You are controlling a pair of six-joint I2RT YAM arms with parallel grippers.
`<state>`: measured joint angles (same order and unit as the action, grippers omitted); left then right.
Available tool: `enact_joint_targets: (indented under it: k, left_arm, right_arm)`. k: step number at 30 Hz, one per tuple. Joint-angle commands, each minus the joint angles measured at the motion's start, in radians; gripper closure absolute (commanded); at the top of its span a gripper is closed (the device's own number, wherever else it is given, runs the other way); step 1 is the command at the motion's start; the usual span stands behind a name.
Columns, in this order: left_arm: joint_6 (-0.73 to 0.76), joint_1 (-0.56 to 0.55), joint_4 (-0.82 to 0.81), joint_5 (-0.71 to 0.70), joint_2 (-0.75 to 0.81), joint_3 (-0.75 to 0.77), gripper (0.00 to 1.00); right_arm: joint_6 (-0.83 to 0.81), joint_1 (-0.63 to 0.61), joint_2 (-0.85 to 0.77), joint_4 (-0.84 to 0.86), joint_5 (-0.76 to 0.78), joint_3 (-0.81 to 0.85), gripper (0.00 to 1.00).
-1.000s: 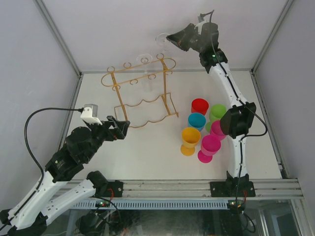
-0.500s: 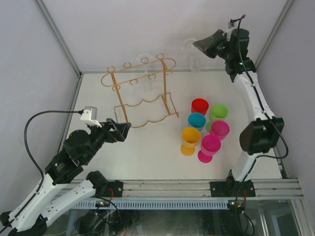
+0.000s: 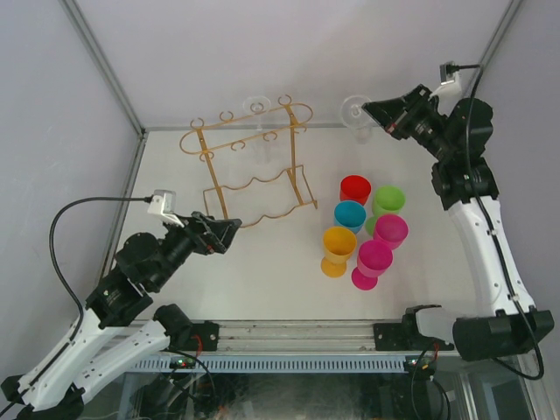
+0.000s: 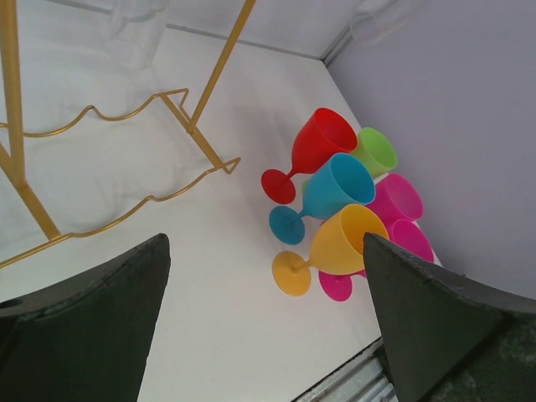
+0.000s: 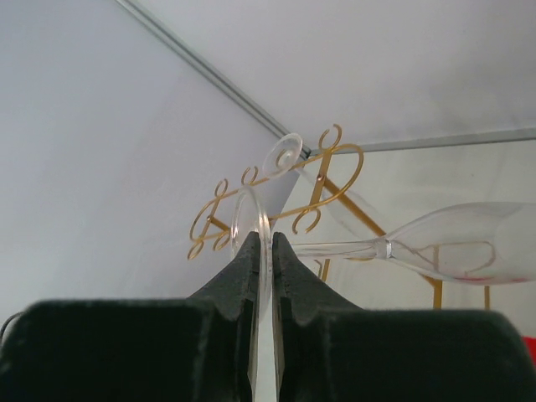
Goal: Take the wine glass off the wine glass rack
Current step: Place the wine glass at the center of the board.
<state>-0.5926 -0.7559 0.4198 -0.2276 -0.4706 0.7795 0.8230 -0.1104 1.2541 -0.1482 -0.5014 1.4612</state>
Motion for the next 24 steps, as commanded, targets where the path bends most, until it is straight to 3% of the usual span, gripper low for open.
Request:
enact_joint_targets:
  k: [1, 11, 14, 20, 24]
  left_arm:
    - [-0.041, 0.006, -0.094, 0.045, 0.008, -0.031, 0.0]
    - [-0.058, 0.006, -0.15, 0.098, -0.015, -0.031, 0.0]
    - [-0.062, 0.006, -0.169, 0.115, -0.014, -0.027, 0.0]
    - [-0.106, 0.006, -0.232, 0.186, 0.018, -0.027, 0.02]
    - [-0.146, 0.006, -0.275, 0.252, 0.032, -0.032, 0.04]
  right_arm:
    - [-0.027, -0.003, -0.124, 0.022, -0.033, -0.046, 1.0]
    - [-0.009, -0.118, -0.324, -0.065, -0.095, -0.146, 1.0]
    - [-0.009, -0.215, -0.317, -0.097, -0.128, -0.157, 1.0]
    - [-0.057, -0.456, -0.3, -0.111, -0.004, -0.198, 1.0]
    - [-0.037, -0.532, -0.263, -0.065, 0.015, -0.225, 1.0]
